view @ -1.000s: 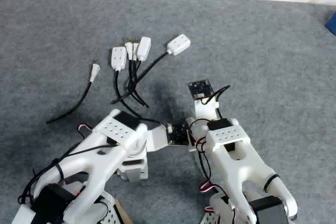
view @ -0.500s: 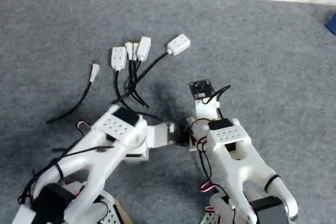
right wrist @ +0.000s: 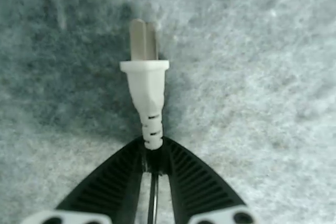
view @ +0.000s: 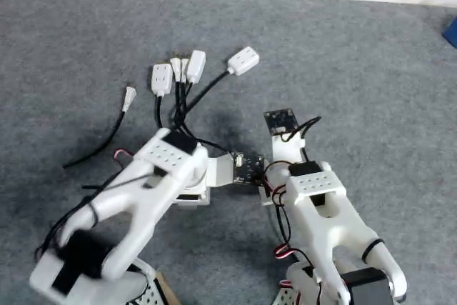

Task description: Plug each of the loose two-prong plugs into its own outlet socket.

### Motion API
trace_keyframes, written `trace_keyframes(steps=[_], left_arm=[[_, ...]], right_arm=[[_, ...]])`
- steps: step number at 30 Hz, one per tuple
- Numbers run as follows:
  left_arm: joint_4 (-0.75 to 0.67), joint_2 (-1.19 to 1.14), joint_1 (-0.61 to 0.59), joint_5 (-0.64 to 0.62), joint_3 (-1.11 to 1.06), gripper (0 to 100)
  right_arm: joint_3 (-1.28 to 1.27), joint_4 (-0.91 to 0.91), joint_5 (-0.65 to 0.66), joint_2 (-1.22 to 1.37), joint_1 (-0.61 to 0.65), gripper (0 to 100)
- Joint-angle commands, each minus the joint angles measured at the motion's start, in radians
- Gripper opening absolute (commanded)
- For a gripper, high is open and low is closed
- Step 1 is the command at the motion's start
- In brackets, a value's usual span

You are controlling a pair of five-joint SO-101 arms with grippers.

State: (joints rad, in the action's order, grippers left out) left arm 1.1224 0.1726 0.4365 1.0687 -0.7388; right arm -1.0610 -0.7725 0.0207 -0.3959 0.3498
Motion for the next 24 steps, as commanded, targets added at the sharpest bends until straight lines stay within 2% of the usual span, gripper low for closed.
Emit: trace_keyframes(steps=[1,7,15,20,24], left_arm=[[-0.011,-0.081,0.056,-0.028,0.082,2],[-0.012,-0.088,0.058,-0.028,0.088,3],[-0.011,-0.088,0.054,-0.031,0.091,29],[-0.006,-0.088,0.053,-0.031,0.102,32],[0.094,-0.088,0.027,-0.031,0.203,32]], right_arm=[[0.05,-0.01,0.006,-0.03,-0.058,0.9],[0.182,-0.053,0.008,-0.027,-0.232,0.9],[0.22,-0.101,0.038,-0.027,-0.239,0.9],[0.219,-0.101,0.054,-0.027,-0.239,0.9],[0.214,-0.101,0.057,-0.021,-0.239,0.9]])
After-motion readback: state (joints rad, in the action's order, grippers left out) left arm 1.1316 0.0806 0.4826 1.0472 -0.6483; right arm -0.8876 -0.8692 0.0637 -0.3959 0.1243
